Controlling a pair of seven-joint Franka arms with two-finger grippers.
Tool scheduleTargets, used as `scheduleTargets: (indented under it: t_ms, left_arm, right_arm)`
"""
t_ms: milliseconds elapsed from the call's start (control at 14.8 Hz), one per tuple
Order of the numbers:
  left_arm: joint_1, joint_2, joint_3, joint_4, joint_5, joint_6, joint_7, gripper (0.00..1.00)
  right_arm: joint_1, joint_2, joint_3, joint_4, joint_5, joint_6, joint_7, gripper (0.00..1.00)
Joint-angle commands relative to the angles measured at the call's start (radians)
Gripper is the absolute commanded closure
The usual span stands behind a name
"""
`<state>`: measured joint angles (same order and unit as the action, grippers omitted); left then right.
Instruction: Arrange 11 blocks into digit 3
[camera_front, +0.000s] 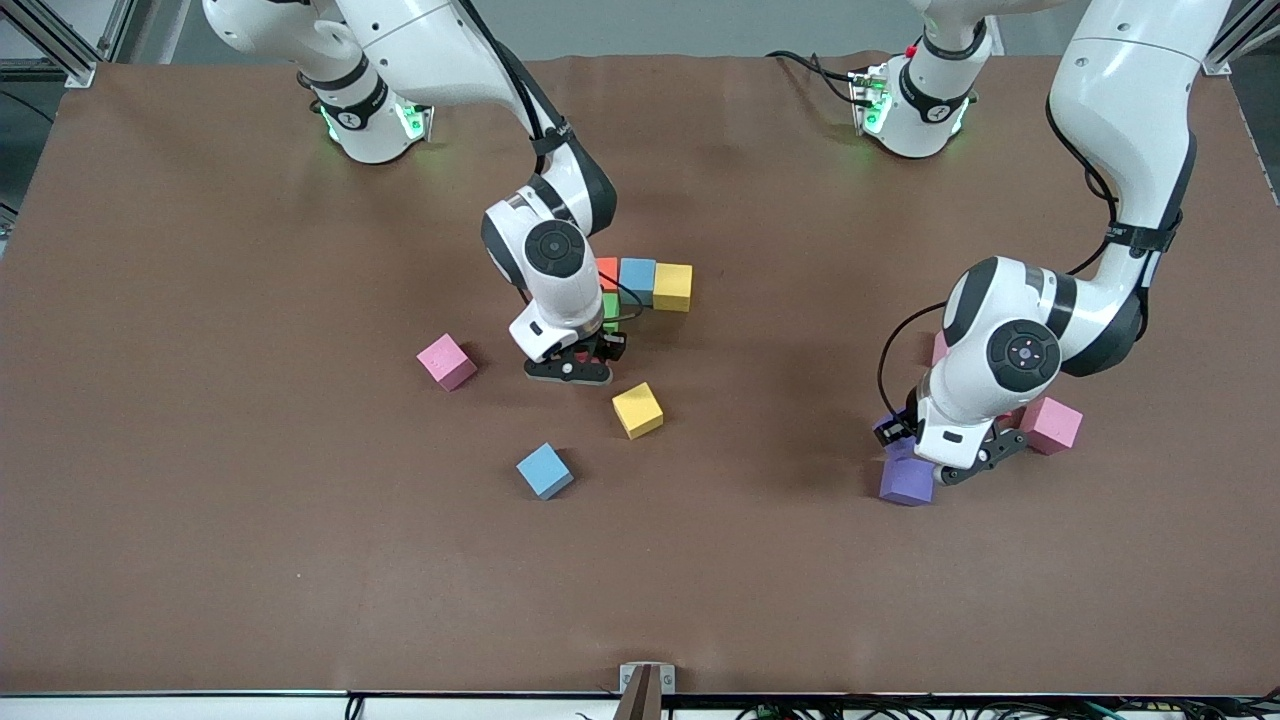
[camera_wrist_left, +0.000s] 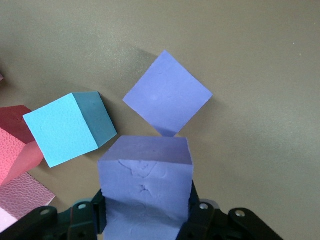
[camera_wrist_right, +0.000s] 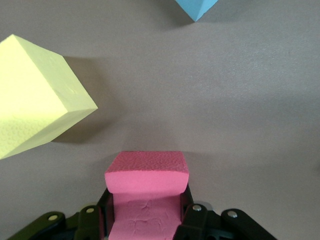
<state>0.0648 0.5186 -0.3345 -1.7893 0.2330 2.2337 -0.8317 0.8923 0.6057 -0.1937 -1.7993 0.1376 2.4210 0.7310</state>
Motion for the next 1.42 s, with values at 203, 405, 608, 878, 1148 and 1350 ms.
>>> scheduleTargets:
  t_ms: [203,405,608,878,1148,1350]
  left_arm:
    - [-0.003,0.003,-0.001,0.008,0.02,-0.014,-0.021,0.57]
    - [-0.003,0.003,-0.001,0.008,0.02,-0.014,-0.021,0.57]
    - [-0.003,0.003,-0.001,0.008,0.02,-0.014,-0.021,0.57]
    - [-0.003,0.001,-0.001,0.008,0.02,-0.014,-0.021,0.57]
    - [-0.003,0.001,-0.001,0.008,0.02,-0.014,-0.021,0.57]
    - [-0.002,0.001,-0.001,0.008,0.02,-0.014,-0.021,0.57]
  right_arm:
    - [-0.009,-0.04,0.01,-0.045,0.0,0.012,-0.015,0.98]
    - [-0.004,-0.04,0.011,-0.043,0.0,0.012,-0.015,0.98]
    - [-0.001,-0.04,0.013,-0.043,0.002,0.012,-0.015,0.98]
    - [0.001,-0.04,0.016,-0.043,0.004,0.012,-0.015,0.98]
    - [0.002,-0.04,0.017,-0.043,0.002,0.012,-0.015,0.98]
    - [0.007,-0.04,0.019,-0.043,0.002,0.012,-0.016,0.98]
